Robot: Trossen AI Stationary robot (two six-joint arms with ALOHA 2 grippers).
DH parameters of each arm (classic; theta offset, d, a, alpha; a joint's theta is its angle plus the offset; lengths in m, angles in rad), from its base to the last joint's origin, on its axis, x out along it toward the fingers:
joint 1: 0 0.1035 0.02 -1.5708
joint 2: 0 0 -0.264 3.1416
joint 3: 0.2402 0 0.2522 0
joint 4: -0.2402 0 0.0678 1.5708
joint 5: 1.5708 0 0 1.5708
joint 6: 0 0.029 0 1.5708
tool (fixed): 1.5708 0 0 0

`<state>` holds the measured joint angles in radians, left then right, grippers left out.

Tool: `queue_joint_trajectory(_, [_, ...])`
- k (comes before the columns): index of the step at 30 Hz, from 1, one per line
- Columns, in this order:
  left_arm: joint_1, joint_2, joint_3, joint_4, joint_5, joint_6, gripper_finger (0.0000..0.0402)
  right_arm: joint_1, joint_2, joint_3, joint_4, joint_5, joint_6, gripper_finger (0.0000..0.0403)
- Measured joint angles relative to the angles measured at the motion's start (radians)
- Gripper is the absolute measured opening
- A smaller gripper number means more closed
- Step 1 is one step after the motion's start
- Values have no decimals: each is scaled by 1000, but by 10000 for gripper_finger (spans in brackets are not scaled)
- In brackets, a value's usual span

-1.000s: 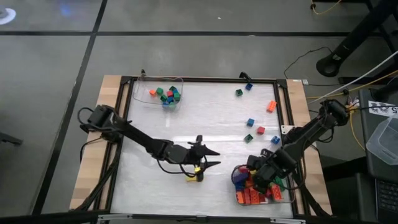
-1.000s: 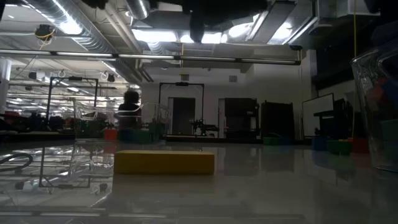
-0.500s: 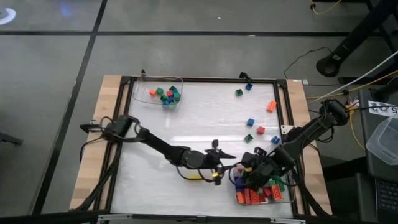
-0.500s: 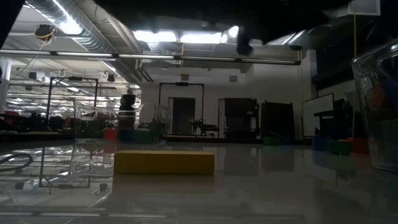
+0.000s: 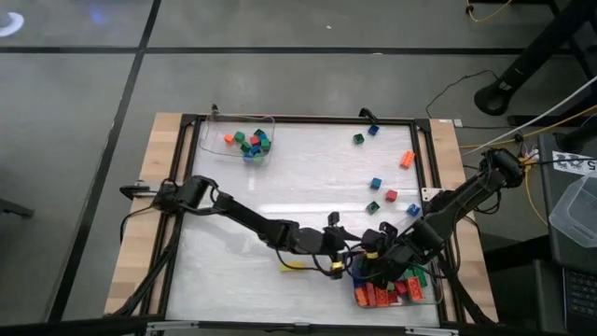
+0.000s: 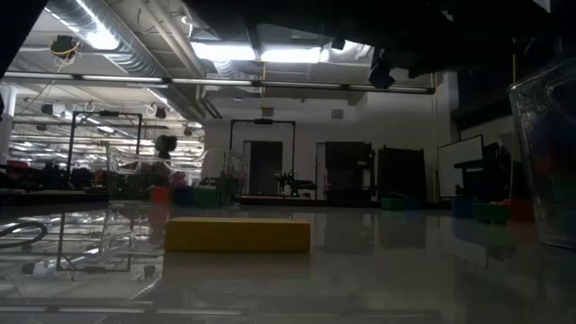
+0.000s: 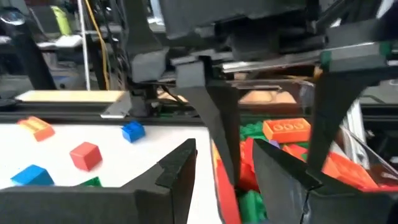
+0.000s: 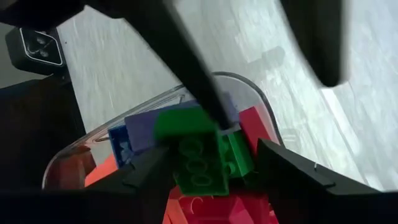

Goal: Sort blocks by size
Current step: Put the rectangular green game piece into the bottom transparent bin, then put the rectangular yellow block into the bottom transparent bin

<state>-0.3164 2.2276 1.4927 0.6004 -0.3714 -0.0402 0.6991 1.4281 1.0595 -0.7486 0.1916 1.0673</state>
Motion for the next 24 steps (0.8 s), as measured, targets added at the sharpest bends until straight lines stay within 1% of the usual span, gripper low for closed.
queue_joint_trajectory(6, [0,0,1,-41,57,-33,145,0,0,0,0,-5,0,227])
queue_joint_trajectory(10, [-7,-1,0,-105,58,-18,145,0,0,0,-7,-108,0,227])
queue_joint_trajectory(12, [-11,-25,0,-177,58,-6,145,1,0,0,-16,-149,0,227])
queue_joint_trajectory(14, [-15,-75,0,-309,58,-24,145,1,0,0,-20,-166,-1,227])
queue_joint_trajectory(16, [-23,-137,1,-476,58,-64,145,1,0,0,-23,-167,-7,227])
queue_joint_trajectory(19, [-50,-221,1,-729,58,-151,145,1,0,0,-35,-163,-58,227])
queue_joint_trajectory(21, [-77,-267,1,-867,65,-202,145,1,0,0,-44,-150,-91,227])
queue_joint_trajectory(24, [-122,-298,1,-1044,66,-265,145,1,0,0,-48,-140,-137,227])
